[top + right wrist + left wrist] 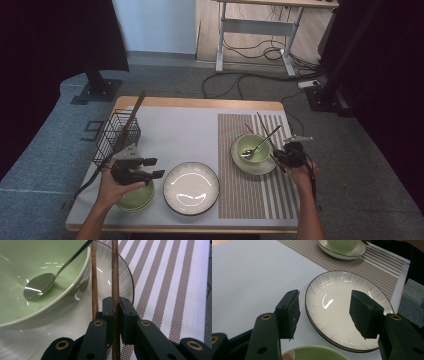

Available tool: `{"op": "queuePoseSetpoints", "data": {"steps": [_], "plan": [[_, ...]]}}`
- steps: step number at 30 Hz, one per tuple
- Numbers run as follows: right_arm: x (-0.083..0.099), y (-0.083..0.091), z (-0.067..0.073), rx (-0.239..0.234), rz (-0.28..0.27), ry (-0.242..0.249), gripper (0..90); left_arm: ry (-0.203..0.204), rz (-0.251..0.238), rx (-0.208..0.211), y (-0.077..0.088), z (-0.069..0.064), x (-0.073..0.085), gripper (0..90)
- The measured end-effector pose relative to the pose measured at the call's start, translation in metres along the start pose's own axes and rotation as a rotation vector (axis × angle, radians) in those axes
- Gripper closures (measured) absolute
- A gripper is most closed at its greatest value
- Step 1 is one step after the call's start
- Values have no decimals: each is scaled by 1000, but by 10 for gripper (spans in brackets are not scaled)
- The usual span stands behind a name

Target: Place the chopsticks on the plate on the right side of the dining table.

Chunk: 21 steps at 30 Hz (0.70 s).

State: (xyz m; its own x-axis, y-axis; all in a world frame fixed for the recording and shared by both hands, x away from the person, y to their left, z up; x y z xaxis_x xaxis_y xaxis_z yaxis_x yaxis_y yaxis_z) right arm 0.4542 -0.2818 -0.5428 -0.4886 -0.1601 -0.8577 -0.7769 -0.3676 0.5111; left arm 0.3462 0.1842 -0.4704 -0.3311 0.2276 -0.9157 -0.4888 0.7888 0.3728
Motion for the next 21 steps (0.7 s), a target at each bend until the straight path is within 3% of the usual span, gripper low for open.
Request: {"op": "queuePoseSetpoints", "data": {"steps": [21], "plan": [[-1, -8, 0, 0, 12, -3, 836, -7, 12, 7, -1, -1, 2, 419]]}}
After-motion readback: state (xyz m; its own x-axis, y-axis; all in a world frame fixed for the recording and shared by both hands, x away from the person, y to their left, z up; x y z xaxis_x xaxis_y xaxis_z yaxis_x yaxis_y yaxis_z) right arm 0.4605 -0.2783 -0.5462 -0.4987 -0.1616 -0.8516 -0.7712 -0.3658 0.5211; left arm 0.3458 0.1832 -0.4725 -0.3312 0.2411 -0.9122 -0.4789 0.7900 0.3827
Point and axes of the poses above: each handheld gripper's, and its own axes: y roughly backward along the jaws, x roughly out of its underside, z roughly to its left, the point moved 7 cm from there along -y, roughly forward along the jaws, and after that the axes turned 14 degrees about -z, right-handed, at the moved point
